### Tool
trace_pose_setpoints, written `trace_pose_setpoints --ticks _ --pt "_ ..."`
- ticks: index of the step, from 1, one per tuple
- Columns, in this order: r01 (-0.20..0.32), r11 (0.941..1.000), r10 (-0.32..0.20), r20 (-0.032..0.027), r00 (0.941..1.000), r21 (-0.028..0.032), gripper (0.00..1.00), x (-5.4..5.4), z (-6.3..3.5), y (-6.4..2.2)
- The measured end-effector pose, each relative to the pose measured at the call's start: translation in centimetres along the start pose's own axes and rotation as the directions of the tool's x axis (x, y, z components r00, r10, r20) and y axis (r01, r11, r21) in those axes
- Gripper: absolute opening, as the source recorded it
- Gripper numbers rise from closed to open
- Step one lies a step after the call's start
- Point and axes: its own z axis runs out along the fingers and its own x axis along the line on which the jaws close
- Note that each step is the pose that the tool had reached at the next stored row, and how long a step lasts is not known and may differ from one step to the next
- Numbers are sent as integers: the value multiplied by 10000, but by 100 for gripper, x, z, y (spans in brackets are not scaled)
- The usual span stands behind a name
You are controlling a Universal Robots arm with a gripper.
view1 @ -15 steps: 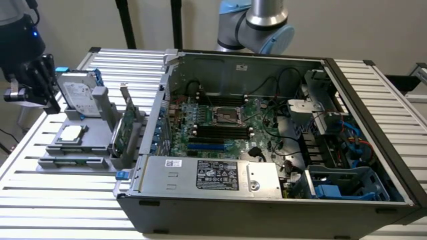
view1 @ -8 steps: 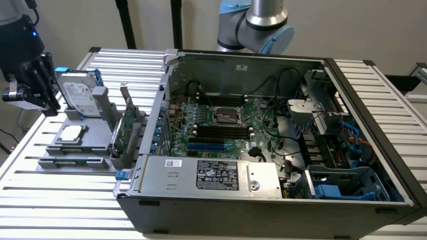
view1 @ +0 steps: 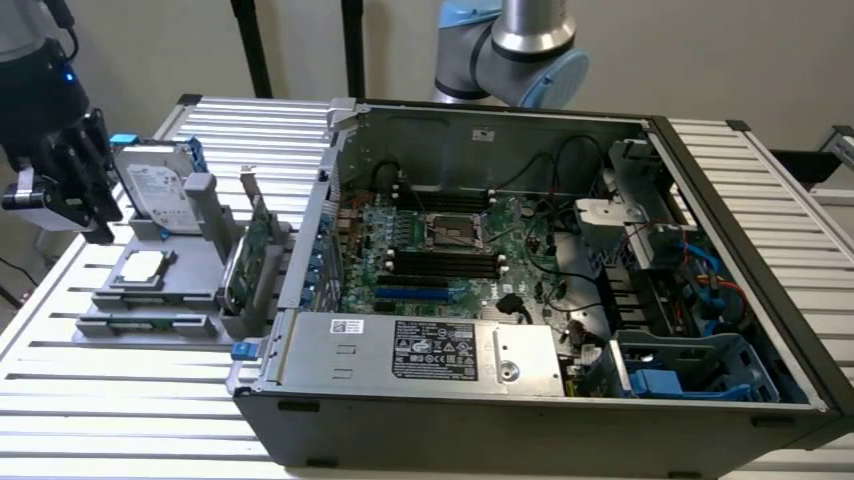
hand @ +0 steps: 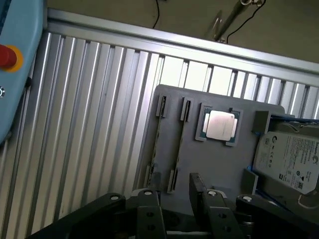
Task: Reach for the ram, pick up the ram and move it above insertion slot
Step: 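Pick up the ram and move it above insertion slot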
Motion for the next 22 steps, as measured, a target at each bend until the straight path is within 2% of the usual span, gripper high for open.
trace_pose_setpoints --ticks 6,22 --pt "-26 10000 26 1 10000 1 37 62 111 56" --pt "-314 9995 314 14 9995 5 37 245 404 81"
